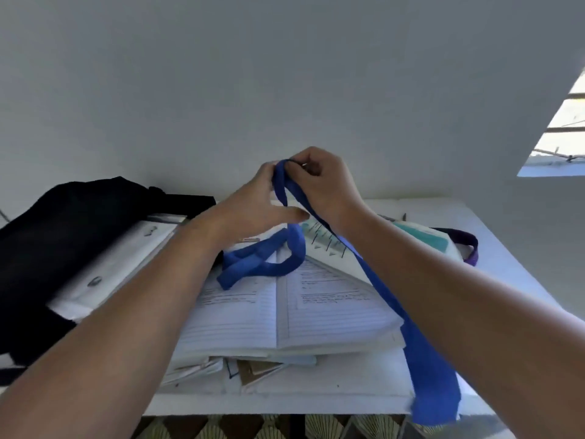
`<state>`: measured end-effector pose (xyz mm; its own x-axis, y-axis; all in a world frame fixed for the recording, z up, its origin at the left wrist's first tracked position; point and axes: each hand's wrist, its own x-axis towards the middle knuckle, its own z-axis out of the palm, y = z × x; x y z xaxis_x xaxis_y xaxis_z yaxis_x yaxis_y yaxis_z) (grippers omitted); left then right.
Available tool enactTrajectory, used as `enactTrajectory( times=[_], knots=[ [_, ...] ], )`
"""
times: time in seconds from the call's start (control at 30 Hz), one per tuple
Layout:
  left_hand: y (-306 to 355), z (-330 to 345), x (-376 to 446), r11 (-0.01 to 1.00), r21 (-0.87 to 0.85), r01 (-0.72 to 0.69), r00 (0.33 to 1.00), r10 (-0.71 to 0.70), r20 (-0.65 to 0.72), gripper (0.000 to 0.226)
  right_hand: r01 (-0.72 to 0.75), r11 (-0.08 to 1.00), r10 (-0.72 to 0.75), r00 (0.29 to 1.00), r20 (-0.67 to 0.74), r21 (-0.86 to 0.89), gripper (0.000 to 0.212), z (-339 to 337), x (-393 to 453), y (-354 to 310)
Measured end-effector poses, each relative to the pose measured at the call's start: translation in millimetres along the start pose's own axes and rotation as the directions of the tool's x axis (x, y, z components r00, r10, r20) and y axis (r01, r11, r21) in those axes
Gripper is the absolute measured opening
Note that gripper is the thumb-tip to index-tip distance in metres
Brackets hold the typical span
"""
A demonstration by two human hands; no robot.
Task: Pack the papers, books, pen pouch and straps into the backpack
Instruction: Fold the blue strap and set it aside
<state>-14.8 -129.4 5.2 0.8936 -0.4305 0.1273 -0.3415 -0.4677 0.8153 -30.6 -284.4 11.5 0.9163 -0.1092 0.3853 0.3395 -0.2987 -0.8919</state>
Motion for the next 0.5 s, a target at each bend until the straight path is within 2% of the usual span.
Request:
enactTrajectory(
  times=[0.07,0.13,0.2,0.23,0.3,0.37,0.4,0.47,0.5],
  knots=[
    [9.5,-0.6,6.8,0.949,-0.316,0.002,0.994,-0.036,-0.103,0.043,0.056,0.998,-0.055,0.997,-0.055,0.009,0.011,11.4,9.0,-11.2],
    [10.1,-7.7,13.4,0.800,-0.599,0.042,0.971,-0.173,-0.162,0.020,0.099,0.993,-0.105,0.989,-0.105,-0.062,0.008,16.0,16.3,-15.7],
    [6.8,-20.0,18.6,0.633,-0.774,0.012,0.935,-0.282,-0.217,0.021,0.081,0.986,-0.094,0.991,-0.091,-0.143,0.004,14.0,20.6,-9.8],
    [2.3,-28.2,22.8,0.565,-0.825,-0.011,0.915,-0.327,-0.237,0.021,0.042,0.984,-0.050,0.998,-0.042,-0.176,0.008,12.1,20.5,-4.5],
    [-2.8,-46.1,32.2,0.508,-0.860,-0.042,0.871,-0.403,-0.280,0.014,-0.052,0.949,0.104,0.982,0.155,-0.311,0.014,11.1,16.5,9.8],
    [-8.4,-64.7,42.8,0.514,-0.856,-0.058,0.795,-0.495,-0.351,0.017,-0.011,0.818,0.246,0.910,0.333,-0.575,0.007,13.4,8.3,25.3],
    [-12.8,-72.2,47.7,0.527,-0.848,-0.063,0.732,-0.553,-0.398,0.020,0.017,0.741,0.289,0.894,0.343,-0.671,0.005,14.8,4.4,32.1],
    [-31.5,-80.2,54.5,0.610,-0.783,-0.118,0.616,-0.573,-0.540,0.017,-0.009,0.683,0.254,0.941,0.225,-0.731,0.011,16.1,0.5,41.4],
    [-43.3,-78.6,54.1,0.729,-0.680,-0.083,0.615,-0.499,-0.610,0.018,-0.052,0.702,0.195,0.973,0.122,-0.711,0.016,16.0,-0.2,43.1]
  ],
)
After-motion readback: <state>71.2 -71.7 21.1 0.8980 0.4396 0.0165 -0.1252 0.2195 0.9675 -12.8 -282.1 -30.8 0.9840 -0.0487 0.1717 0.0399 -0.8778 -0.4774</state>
